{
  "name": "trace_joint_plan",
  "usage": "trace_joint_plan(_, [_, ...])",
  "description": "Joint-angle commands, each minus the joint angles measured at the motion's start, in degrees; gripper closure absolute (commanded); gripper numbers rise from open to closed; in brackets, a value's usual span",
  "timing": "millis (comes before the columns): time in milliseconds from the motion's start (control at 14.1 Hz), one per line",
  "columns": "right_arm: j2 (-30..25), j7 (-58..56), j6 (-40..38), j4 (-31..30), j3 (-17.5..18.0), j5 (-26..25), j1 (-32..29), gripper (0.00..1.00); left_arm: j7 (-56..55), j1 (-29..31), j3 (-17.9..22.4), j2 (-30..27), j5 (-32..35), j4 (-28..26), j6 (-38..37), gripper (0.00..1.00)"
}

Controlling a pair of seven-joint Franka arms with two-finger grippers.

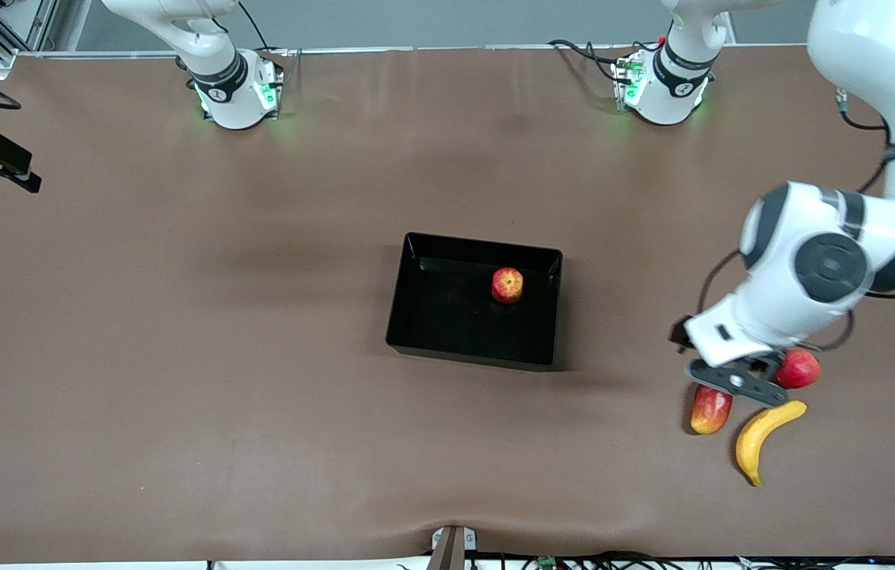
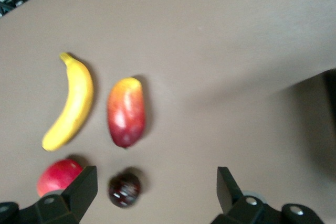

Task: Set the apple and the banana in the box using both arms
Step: 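Lower the left gripper and grasp the yellow banana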

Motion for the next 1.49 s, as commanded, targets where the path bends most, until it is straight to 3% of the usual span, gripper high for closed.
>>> trace_joint_plan(0, [-0.34, -0.13, -0.57, -0.05, -0.05, 0.0, -0.82, 0.0, 10.36, 3.75, -0.48, 5.11, -0.8, 3.59, 3.02, 0.0])
trace_joint_plan(213, [-0.34, -0.13, -0.75, -0.32, 0.04, 0.17, -0.56, 0.0, 19.26, 8.15, -0.39, 9.6, -0.89, 4.22, 10.31, 0.0])
trace_joint_plan(639, [-0.34, -0.13, -0.13, -0.14, -0.04, 2.71, -0.82, 0.0, 30.78, 9.74, 2.33, 16.1, -0.71, 6.23, 20.34, 0.01])
trace_joint_plan(993, [-0.34, -0.13, -0.05, -0.05, 0.04, 3.25, -0.64, 0.0, 31.5, 10.09, 3.39, 20.5, -0.62, 6.24, 24.73, 0.15])
trace_joint_plan(1348, [-0.34, -0.13, -0.05, -0.05, 0.04, 3.34, -0.82, 0.0, 32.82, 10.09, 4.45, 22.53, -0.27, 6.15, 26.76, 0.4])
trace_joint_plan(1419, [-0.34, -0.13, -0.13, -0.14, 0.04, 3.34, -0.82, 0.0, 34.12, 10.09, 4.8, 23.23, -0.36, 6.15, 27.81, 0.51])
